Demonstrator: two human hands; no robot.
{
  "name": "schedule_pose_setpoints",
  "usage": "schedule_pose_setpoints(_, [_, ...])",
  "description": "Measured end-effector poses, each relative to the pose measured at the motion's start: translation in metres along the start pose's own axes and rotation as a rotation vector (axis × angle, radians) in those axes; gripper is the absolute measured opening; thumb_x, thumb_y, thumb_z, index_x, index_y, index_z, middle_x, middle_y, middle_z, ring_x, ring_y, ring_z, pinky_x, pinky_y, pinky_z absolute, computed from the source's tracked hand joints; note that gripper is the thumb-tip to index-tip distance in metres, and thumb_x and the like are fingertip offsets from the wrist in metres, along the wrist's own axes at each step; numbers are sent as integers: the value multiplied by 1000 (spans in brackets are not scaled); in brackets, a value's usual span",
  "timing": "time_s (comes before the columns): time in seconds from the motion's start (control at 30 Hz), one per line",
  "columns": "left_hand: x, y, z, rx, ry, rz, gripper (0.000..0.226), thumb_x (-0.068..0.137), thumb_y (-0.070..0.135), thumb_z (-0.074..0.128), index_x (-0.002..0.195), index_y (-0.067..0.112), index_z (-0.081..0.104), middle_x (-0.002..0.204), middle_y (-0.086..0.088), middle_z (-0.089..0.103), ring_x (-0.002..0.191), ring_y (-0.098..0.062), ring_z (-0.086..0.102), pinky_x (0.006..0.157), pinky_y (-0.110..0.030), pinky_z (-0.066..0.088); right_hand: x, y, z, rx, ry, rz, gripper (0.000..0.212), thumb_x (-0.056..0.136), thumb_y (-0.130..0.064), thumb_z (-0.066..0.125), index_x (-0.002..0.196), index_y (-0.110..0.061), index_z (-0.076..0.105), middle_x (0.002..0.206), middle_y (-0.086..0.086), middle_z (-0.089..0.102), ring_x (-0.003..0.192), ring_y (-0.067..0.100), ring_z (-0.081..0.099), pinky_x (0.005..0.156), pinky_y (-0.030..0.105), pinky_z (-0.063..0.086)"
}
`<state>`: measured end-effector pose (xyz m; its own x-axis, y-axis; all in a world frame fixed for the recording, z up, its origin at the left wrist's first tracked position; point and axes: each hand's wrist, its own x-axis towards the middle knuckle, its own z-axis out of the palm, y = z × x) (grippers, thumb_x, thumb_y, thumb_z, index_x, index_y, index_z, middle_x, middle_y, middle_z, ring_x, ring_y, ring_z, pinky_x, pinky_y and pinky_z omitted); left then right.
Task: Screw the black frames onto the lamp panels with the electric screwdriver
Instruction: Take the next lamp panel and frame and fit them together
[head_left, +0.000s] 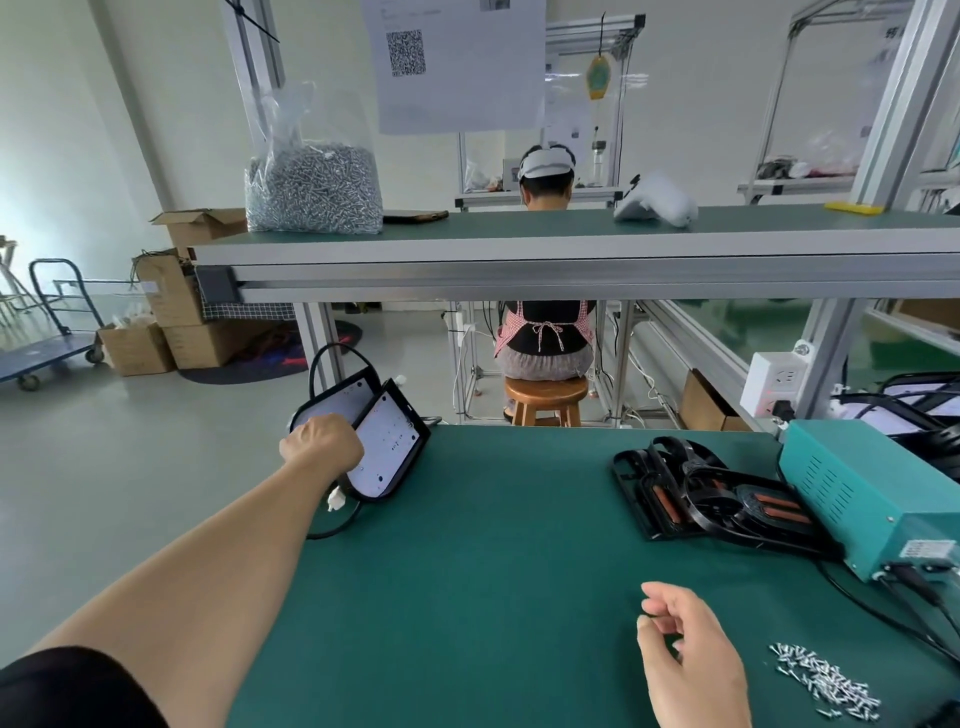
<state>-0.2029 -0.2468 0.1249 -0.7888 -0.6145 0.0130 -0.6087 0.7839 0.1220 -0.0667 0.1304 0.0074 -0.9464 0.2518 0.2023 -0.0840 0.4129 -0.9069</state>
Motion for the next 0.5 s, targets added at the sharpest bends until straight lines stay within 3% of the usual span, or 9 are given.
schedule_pose_setpoints(0.07, [-2, 3, -3, -14, 27, -10, 12, 80, 9, 56, 88, 13, 64, 99, -6, 64, 87, -24, 60, 78, -32, 47, 0, 0, 0, 13, -7, 9, 37, 87, 3, 66, 100, -32, 65, 98, -10, 68, 89, 5, 63, 72, 13, 38])
schedule_pose_setpoints(0.2, [-3, 9, -1, -12, 8, 18, 30, 81, 6, 53, 110, 6, 63, 130, -14, 47, 116, -32, 50, 91, -38, 47, 0, 1, 0, 24, -18, 17, 35, 89, 3, 65, 103, -29, 65, 98, -10, 67, 91, 5, 61, 75, 26, 38])
schedule_pose_setpoints(0.23, [-4, 9, -1, -51, -28, 37, 28, 83, 4, 49, 108, 6, 61, 125, -15, 48, 110, -32, 52, 84, -36, 47, 0, 1, 0, 22, -20, 17, 35, 89, 2, 65, 104, -29, 65, 98, -11, 67, 92, 5, 61, 75, 26, 38])
schedule_pose_setpoints(0.27, [-4, 10, -1, -89, -56, 59, 21, 85, 1, 46, 101, 6, 60, 110, -15, 54, 94, -29, 56, 72, -33, 47, 0, 1, 0, 21, -20, 18, 35, 89, 2, 65, 104, -29, 65, 98, -11, 66, 92, 6, 61, 75, 26, 38])
schedule_pose_setpoints(0.33, [-6, 11, -1, -123, -75, 71, 16, 89, -1, 43, 79, 8, 52, 78, -9, 52, 62, -21, 47, 50, -27, 36, 0, 2, -1, 23, -22, 18, 34, 89, 2, 65, 104, -29, 65, 99, -11, 66, 93, 7, 62, 75, 25, 38])
schedule_pose_setpoints(0.4, [-7, 13, 0, -172, -90, 74, 26, 94, 1, 44, 70, 12, 43, 70, -6, 46, 57, -19, 39, 47, -26, 30, 0, 3, 0, 20, -31, 20, 35, 90, 1, 64, 104, -30, 64, 99, -11, 66, 93, 8, 62, 75, 25, 38])
schedule_pose_setpoints(0.5, [-13, 16, 3, -218, -133, 102, 26, 99, 2, 45, 74, 10, 46, 71, -5, 43, 57, -17, 37, 48, -25, 31, 0, 3, -1, 18, -42, 18, 35, 90, 0, 64, 104, -33, 63, 100, -13, 65, 94, 7, 62, 75, 23, 39])
